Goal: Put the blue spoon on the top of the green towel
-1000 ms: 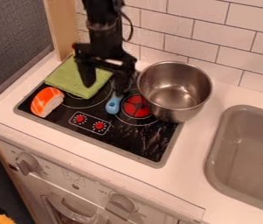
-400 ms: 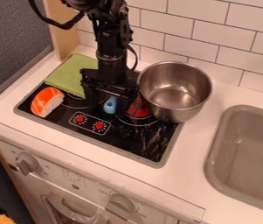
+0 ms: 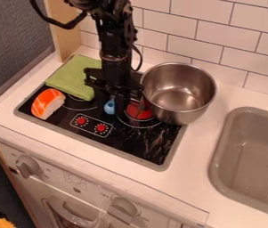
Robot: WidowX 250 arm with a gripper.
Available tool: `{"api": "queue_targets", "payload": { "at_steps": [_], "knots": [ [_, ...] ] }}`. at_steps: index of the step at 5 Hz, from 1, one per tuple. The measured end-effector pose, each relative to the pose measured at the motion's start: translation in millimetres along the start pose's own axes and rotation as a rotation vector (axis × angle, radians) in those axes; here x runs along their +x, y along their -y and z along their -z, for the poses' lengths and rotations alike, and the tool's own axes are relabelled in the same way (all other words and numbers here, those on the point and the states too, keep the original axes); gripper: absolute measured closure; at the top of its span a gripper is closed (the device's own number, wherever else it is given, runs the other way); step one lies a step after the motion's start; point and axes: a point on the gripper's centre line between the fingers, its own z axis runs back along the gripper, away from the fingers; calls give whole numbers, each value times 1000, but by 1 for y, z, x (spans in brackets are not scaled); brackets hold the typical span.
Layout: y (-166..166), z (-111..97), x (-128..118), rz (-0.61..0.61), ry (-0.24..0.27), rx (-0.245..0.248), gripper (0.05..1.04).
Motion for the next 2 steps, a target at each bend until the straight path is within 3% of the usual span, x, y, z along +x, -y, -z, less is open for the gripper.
{"api": "queue_targets", "payload": {
  "at_steps": [1,2],
  "knots": [
    [-8,-12,6,42,34,-23,659],
    [-46,-30,20,91,89,-52,659]
  ]
}}
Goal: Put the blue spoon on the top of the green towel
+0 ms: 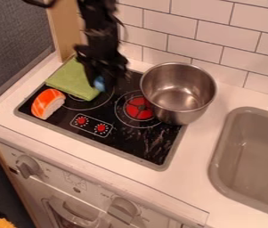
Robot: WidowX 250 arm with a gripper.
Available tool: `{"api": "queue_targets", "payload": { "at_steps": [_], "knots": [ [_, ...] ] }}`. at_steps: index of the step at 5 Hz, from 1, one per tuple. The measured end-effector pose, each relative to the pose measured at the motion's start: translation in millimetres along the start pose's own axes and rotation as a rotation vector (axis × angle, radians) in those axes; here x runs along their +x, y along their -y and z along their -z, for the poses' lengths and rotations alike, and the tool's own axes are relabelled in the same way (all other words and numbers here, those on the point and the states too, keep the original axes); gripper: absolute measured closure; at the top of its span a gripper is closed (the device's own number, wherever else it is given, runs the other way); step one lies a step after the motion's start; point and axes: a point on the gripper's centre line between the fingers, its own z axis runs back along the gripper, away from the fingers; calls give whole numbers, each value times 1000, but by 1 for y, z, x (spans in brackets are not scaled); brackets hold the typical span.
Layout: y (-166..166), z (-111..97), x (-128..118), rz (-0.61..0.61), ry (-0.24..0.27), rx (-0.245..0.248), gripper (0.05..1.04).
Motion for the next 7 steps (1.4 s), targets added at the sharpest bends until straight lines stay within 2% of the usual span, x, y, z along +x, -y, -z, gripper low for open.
{"api": "queue_targets", "payload": {
  "at_steps": [1,2,3,4,5,6,7],
  "knots": [
    [-23,2,11,71,-12,-28,659],
    [-55,18,7,73,-46,-55,660],
    [-58,16,6,81,-56,-48,614],
    [-62,16,7,82,-63,-31,519],
    [-62,19,5,88,-64,-23,210],
    [-54,6,7,108,-28,-18,74],
    [-45,-16,11,120,14,-21,78]
  ]
}}
